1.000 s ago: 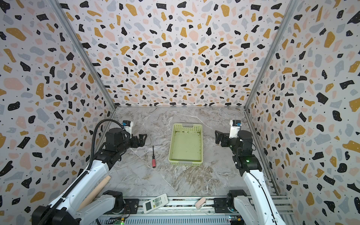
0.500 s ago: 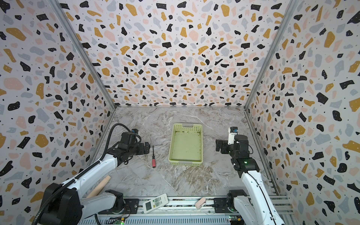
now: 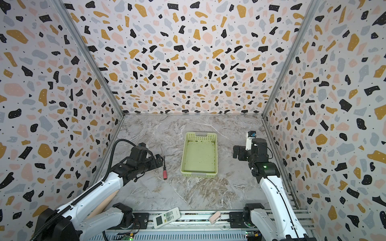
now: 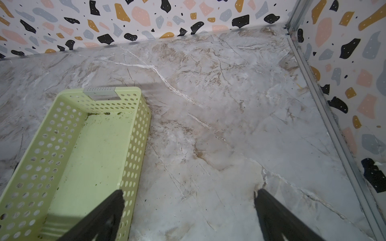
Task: Put the screwdriver in the bin
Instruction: Pick up the screwdriver from the center of the table.
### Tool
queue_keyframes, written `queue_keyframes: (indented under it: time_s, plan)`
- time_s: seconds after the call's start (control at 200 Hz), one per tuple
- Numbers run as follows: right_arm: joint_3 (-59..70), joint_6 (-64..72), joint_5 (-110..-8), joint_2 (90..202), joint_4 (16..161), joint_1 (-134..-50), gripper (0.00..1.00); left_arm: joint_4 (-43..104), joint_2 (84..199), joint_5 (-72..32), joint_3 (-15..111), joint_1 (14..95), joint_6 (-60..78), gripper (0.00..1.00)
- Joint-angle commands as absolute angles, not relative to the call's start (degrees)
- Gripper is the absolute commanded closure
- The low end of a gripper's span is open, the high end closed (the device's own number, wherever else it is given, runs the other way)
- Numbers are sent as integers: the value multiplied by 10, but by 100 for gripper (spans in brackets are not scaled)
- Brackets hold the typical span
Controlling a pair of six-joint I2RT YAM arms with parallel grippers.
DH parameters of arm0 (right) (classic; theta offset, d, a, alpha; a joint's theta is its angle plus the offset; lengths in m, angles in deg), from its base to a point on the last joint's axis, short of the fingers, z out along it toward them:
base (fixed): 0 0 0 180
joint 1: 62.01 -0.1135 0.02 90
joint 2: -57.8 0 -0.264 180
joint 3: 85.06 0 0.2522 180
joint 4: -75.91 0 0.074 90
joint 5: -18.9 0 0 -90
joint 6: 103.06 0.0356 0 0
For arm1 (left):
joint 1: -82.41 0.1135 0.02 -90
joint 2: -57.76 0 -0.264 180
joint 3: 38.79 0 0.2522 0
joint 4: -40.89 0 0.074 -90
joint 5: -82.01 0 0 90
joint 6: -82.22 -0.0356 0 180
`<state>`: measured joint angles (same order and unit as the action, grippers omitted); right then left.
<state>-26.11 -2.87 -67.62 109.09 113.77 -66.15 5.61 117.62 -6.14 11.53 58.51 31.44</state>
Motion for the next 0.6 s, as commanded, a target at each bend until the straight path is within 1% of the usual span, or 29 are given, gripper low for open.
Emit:
queue_keyframes:
  time_s: [0.0, 0.14, 0.27, 0.421, 0.596]
  plan:
    - [-252, -22, -692, 1096, 1142, -661, 0, 38, 1192, -50, 99, 553, 364, 0]
    - [-253, -25, -685, 1104, 1132, -660, 1, 37, 1231, -15, 113, 504, 387, 0]
    - [-255, -35, -691, 1107, 1130, -657, 1, 59, 1257, -17, 112, 485, 407, 1]
    - [-272, -32, -691, 1091, 1115, -657, 1, 52, 1292, 11, 128, 460, 413, 2]
    - [-284, -30, -694, 1075, 1114, -655, 1, 48, 1318, 34, 136, 456, 403, 10]
